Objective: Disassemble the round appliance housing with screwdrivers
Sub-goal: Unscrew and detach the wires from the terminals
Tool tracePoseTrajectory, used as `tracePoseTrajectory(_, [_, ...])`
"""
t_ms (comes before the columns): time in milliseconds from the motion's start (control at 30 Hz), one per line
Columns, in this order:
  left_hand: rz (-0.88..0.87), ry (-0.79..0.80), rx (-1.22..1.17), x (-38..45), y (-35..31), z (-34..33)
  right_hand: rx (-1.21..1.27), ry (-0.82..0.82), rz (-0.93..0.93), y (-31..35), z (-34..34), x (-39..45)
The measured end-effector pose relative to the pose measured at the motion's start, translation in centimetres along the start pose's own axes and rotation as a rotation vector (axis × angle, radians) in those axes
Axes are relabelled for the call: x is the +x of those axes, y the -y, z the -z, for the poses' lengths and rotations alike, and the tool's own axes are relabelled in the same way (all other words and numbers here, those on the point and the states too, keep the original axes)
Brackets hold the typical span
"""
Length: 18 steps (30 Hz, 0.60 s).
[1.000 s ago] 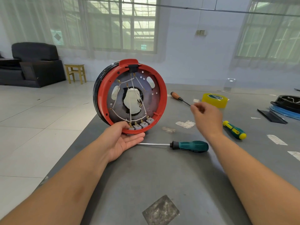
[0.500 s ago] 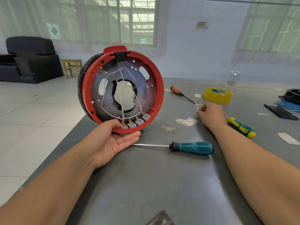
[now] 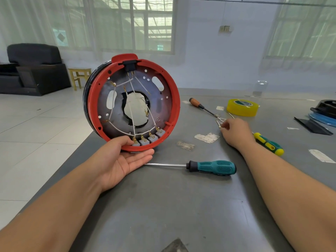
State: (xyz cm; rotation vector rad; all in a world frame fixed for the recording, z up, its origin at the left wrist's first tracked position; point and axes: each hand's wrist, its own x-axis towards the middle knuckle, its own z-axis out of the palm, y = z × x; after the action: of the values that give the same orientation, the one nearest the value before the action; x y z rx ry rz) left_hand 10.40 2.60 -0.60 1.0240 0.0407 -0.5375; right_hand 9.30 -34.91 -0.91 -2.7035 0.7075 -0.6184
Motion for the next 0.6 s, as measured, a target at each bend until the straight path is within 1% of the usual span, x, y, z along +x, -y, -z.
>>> tracePoseTrajectory(200, [-0.005, -0.008, 0.005, -0.4, 0.0, -0.3, -0.090, 0.099, 0.158, -0.5, 0.2, -1.5])
tracePoseTrajectory(300, [-0.004, -0.009, 0.005, -0.5, 0.0, -0.3, -0.215, 0.170, 0.213, -0.4, 0.0, -1.0])
tracePoseTrajectory(367, [-0.004, -0.011, 0.009, -0.4, 0.0, -0.3, -0.256, 0.200, 0.195, -0.5, -0.2, -0.7])
tracePoseTrajectory(467, [-0.006, -0.010, 0.009, -0.3, -0.1, -0.3, -0.266, 0.242, 0.125, -0.6, -0.4, -0.3])
tracePoseTrajectory(600, [-0.001, -0.007, 0.006, -0.2, 0.0, -0.3, -0.269, 0.275, 0.088, -0.7, -0.5, 0.2])
